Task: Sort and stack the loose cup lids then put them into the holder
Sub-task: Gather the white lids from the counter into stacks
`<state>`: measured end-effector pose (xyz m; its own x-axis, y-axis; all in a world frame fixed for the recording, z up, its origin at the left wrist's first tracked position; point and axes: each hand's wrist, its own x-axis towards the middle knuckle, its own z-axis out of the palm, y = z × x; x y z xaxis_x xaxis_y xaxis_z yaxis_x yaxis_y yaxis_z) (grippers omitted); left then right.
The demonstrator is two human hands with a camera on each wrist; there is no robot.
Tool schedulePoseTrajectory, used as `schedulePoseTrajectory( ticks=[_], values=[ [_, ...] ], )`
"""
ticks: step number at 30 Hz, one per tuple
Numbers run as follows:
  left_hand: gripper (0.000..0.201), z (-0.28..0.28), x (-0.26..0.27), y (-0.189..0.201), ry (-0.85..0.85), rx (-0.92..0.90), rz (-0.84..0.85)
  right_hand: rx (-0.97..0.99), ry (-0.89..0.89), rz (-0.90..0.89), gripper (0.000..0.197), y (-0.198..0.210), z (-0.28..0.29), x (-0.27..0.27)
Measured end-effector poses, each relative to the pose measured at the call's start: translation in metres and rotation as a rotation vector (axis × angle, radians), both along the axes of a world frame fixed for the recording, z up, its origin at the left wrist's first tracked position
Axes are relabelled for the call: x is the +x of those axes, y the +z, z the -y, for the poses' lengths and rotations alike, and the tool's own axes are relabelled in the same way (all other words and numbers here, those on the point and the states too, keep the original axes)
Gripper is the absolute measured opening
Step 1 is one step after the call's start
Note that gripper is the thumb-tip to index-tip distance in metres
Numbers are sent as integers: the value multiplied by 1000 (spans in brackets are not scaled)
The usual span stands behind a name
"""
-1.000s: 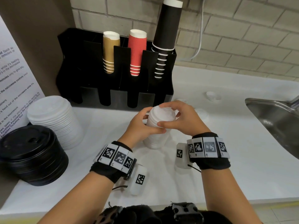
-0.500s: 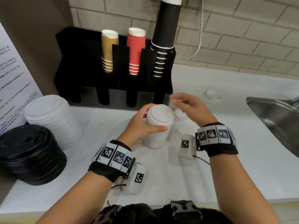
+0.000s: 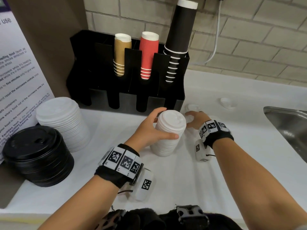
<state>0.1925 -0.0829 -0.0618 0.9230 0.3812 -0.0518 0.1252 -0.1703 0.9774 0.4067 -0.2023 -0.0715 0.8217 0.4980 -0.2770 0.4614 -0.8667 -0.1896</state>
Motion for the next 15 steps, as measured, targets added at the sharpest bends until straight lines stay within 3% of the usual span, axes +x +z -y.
schedulePoseTrajectory(
  ticks=[3,7,10,15],
  values=[
    [78,-1,0,1,14,-17,2,126,-39,-4,54,14,4,0],
    [74,-1,2,2,18,-13,14,595,-152,-101,38,41,14,-17],
    [75,-1,2,2,16,-14,15,945,-117,-213,12,54,16,-47],
    [77,-2,3,1,11,-30,12,1062,90,-179,18,59,12,-84]
  ],
)
